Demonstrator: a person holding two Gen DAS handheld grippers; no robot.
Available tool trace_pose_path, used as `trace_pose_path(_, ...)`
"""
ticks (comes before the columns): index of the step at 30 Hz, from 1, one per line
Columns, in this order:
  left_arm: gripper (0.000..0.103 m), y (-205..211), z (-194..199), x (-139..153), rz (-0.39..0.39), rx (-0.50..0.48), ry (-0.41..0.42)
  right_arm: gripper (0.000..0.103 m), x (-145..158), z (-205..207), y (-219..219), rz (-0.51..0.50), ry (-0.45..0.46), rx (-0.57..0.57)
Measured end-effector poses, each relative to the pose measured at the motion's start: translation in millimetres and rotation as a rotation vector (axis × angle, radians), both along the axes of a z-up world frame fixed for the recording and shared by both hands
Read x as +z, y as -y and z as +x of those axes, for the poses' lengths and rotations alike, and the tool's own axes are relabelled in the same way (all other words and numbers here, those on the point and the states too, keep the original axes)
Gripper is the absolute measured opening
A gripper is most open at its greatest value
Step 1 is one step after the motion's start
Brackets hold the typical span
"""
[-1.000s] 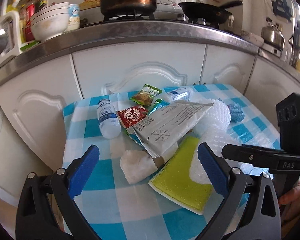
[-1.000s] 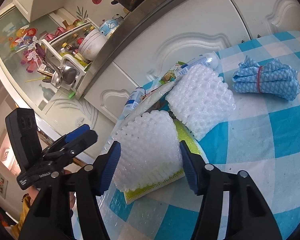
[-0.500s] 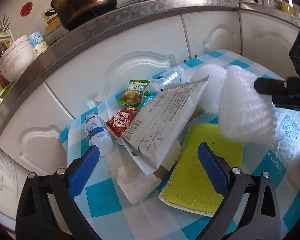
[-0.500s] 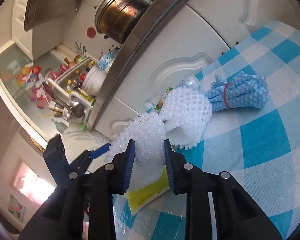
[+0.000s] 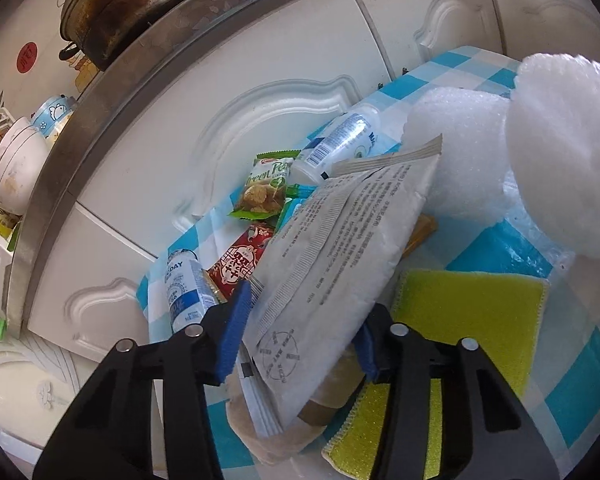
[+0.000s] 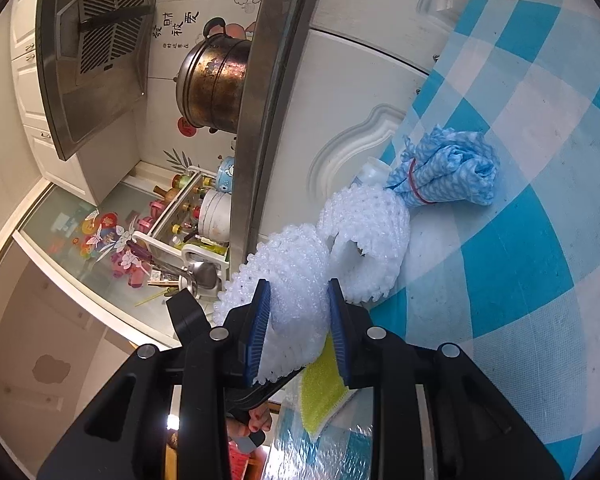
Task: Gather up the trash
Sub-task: 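Lift both held items and carry them over the pink bucket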
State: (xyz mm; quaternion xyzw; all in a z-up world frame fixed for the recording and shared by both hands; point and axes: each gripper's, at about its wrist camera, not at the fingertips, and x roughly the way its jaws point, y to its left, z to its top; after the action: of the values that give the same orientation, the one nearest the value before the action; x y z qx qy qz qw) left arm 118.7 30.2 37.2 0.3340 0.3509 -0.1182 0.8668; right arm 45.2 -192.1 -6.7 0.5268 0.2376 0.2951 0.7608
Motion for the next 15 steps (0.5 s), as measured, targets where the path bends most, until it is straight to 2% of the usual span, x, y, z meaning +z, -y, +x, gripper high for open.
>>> trace_pose_path(2, 0.032, 1, 0, 3, 0.005, 0.006, 0.007, 0.031, 1, -1, -1, -0.014, 0.006, 0.0)
trace_pose_path(5, 0.019, 1, -1, 11, -0.01, 0.027, 0.017, 0.031, 0, -1, -2, -0.025, 0.007, 0.006)
trace_pose_path(7, 0.013, -2, 1, 15, -0.035, 0.057, 0.012, 0.031, -1, 0, -2, -0.025, 0.006, 0.007)
trace_pose_path(11, 0.011, -13, -3, 25, -0.097, 0.118, 0.016, 0.031, -2, 1, -2, -0.012, 0.003, 0.007)
trace_pose_path(15, 0.01, -31, -16, 43, -0.209, 0.182, 0.024, 0.031, -3, 2, -3, -0.015, 0.007, 0.012)
